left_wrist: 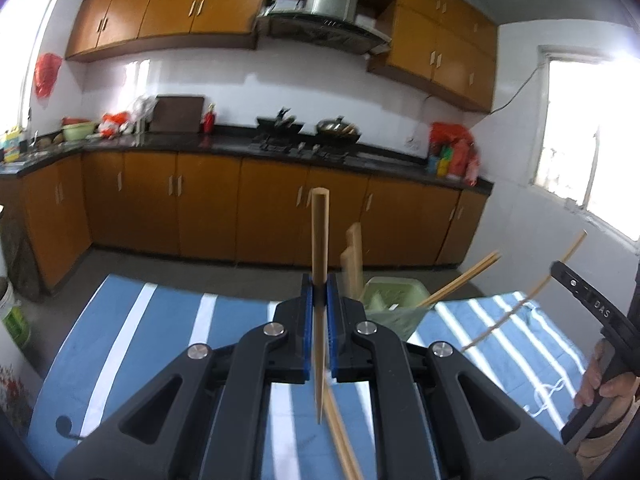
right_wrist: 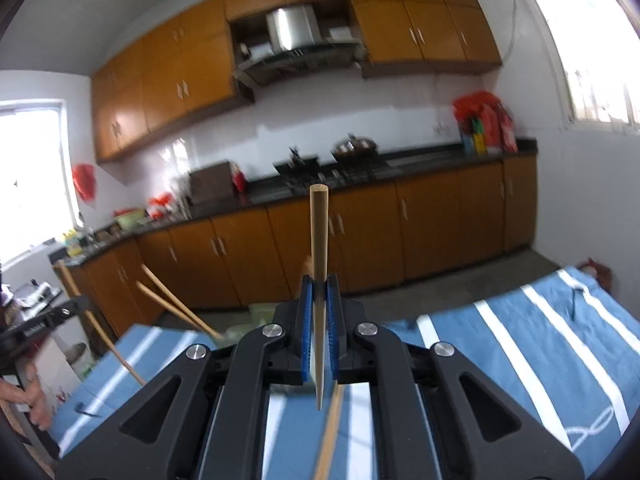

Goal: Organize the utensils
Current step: 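Lift both held chopsticks up over the green holder, then open the right tool over the green holder while the left tool releases its chopstick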

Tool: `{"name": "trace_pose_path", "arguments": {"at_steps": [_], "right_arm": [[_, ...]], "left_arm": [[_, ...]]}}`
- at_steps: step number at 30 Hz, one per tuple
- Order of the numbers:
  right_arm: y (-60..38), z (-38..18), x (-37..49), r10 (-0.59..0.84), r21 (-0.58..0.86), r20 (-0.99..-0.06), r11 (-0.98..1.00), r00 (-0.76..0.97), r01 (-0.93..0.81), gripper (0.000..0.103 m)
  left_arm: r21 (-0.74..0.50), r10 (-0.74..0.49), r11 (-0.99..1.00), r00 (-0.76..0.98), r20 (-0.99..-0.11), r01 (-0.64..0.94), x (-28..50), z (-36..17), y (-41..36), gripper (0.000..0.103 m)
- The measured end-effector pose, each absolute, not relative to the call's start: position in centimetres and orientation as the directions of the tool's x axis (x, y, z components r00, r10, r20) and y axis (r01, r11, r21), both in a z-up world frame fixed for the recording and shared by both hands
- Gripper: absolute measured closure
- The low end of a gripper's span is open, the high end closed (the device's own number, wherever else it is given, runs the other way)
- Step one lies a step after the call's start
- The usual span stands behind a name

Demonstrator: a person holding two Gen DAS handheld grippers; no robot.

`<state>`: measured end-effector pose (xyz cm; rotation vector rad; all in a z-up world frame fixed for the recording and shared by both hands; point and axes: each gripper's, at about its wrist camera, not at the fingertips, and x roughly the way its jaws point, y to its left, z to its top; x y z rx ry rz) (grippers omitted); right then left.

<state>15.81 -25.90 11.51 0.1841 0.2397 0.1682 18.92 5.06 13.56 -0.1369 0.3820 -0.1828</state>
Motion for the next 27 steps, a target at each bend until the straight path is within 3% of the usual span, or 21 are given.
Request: {"name": "trace_pose_path", "arguments": {"at_steps": [7,14,19,24,27], "right_arm": [[-23.3,15.3,16.4,0.211,0.172,-0.078,0.966,0.974,-0.196,0.095],[-21.9,14.7,20.0,0.191,0.161,-0.057,0.97,0.98,-0.179,0.095],[-21.1,12.4,22.1,0.207,0.172,-0.13,0.968,0.97,-0.183,0.095],[-21.3,10.4,23.1,0.239,0.214,-0.212,0.958,0.948,-0.193,0.095],[-21.5,10.6,22.8,0.241,0.218,-0.221,0.957,0.945,-0.193,0.087]], "left_arm": [[-0.15,-0.203,0.973,0.957,-0.207,0.174,20.3,18.5,1.7,0.095],[-0.201,-0.167,0.969,0.981,-0.094,0.146,23.9,20.6,-0.4,0.095],[-0.191,-0.174,0.97,0.976,-0.128,0.148,26.4,17.7,-1.6,0.095],[-0.196,-0.196,0.969,0.954,-0.227,0.153,28.5,14.4,-1.8,0.095],[-0.2,-0.198,0.968,0.948,-0.249,0.15,28.4,13.7,-1.6,0.093]]}}
